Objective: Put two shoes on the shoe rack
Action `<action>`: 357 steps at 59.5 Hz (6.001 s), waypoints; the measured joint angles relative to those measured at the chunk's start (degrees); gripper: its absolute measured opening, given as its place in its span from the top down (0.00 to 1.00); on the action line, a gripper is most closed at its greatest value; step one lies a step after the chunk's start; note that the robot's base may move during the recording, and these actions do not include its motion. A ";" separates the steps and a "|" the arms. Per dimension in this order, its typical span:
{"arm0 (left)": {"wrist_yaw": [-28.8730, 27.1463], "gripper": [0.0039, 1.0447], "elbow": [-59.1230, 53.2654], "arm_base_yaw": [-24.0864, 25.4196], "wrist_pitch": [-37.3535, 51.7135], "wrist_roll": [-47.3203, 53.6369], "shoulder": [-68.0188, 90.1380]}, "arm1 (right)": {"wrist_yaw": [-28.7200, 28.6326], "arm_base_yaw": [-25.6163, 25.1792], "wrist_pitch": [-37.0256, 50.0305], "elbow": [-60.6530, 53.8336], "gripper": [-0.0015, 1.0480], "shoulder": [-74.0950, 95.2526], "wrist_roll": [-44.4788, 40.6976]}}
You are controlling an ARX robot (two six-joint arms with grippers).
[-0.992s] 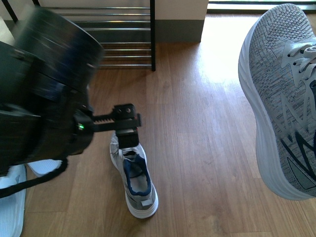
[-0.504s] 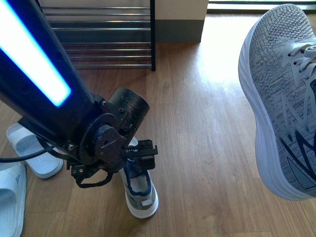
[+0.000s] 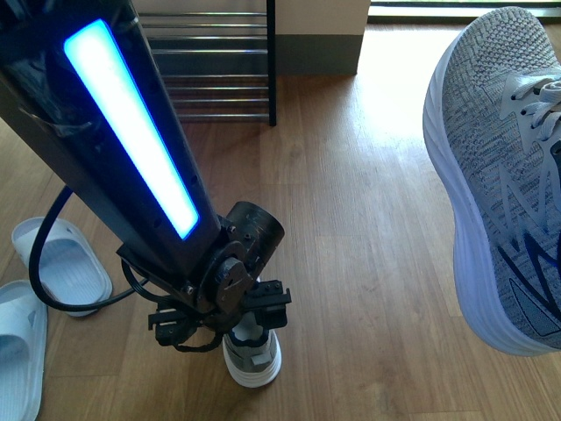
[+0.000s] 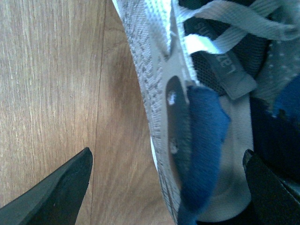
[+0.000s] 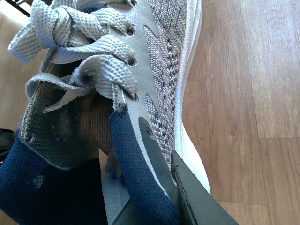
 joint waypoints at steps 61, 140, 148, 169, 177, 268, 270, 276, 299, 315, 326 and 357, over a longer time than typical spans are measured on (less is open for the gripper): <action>-6.19 0.99 -4.22 1.31 4.26 7.32 -2.25 | -0.02 0.00 0.00 0.00 0.99 0.00 0.00; -20.98 0.99 -55.76 4.31 -12.94 15.50 -112.26 | 0.02 0.00 0.00 0.00 0.99 0.00 0.00; -20.65 0.99 -55.95 4.17 -13.16 15.52 -113.09 | -0.07 0.00 0.00 0.00 0.99 0.00 0.00; -20.70 0.99 -56.06 4.11 -13.22 16.11 -113.11 | 0.09 0.00 0.00 0.00 0.99 -0.02 0.00; -20.68 0.99 -56.06 4.11 -13.22 16.11 -113.11 | 0.09 0.00 0.00 -0.02 0.99 -0.02 0.00; -20.39 0.99 -56.11 4.00 -13.22 16.15 -113.09 | 0.57 -0.09 -0.04 -0.02 0.99 -0.02 0.00; -20.41 0.99 -56.11 4.00 -13.22 16.15 -113.04 | 0.50 -0.09 -0.04 0.00 0.99 -0.02 0.00; -20.63 0.99 -56.11 4.00 -13.22 16.17 -113.04 | 0.17 -0.09 -0.04 0.00 0.99 -0.02 0.00; -20.83 0.99 -56.15 4.07 -13.22 16.20 -113.07 | 0.00 0.07 -0.04 -0.02 0.99 -0.02 -0.02; -20.72 0.99 -56.15 4.13 -13.22 16.20 -113.00 | 0.57 0.00 -0.13 -0.11 0.99 -0.02 0.11; -20.72 0.99 -56.15 4.13 -13.22 16.17 -113.00 | 0.57 0.00 -0.13 -0.11 0.99 -0.02 0.11; -20.81 0.99 -56.15 4.13 -13.22 16.17 -113.00 | 0.13 0.00 -0.13 -0.11 0.99 -0.02 0.13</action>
